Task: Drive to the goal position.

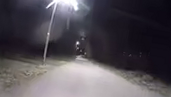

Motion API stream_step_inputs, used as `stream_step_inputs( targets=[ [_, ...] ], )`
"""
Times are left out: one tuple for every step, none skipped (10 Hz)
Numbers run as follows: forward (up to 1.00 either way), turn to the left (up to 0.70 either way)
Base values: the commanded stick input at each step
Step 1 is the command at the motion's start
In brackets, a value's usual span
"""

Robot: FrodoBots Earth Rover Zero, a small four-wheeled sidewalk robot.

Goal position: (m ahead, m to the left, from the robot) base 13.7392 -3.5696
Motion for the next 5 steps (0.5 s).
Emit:
stream_step_inputs(
  targets=[
    [0.70, 0.00],
    [0.70, 0.00],
    [0.70, 0.00],
    [0.70, 0.00],
    [0.70, 0.00]
  ],
)
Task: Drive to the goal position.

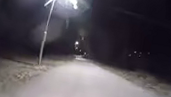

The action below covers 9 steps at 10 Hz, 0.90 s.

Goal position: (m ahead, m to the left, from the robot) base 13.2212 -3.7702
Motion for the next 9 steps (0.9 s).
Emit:
stream_step_inputs(
  targets=[
    [0.70, 0.00],
    [0.70, 0.00],
    [0.70, 0.00],
    [0.70, 0.00],
    [0.70, 0.03],
    [0.70, 0.14],
    [0.70, 0.13],
    [0.70, 0.07],
    [0.70, 0.00]
  ],
)
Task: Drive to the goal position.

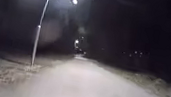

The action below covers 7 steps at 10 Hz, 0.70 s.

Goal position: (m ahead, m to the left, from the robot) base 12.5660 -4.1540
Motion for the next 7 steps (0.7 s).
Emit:
stream_step_inputs(
  targets=[
    [0.70, 0.00],
    [0.70, 0.00],
    [0.70, 0.00],
    [0.70, 0.00],
    [0.70, 0.00],
    [0.70, 0.00],
    [0.70, 0.00]
  ],
)
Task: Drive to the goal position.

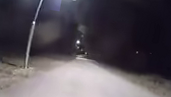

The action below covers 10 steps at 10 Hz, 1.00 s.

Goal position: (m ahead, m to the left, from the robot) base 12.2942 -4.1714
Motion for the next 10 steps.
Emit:
stream_step_inputs(
  targets=[
    [0.70, 0.00],
    [0.70, 0.00],
    [0.70, 0.00],
    [0.70, 0.01],
    [0.70, 0.14],
    [0.70, 0.14],
    [0.70, 0.14],
    [0.70, 0.14],
    [0.70, 0.01],
    [0.70, 0.00]
  ],
)
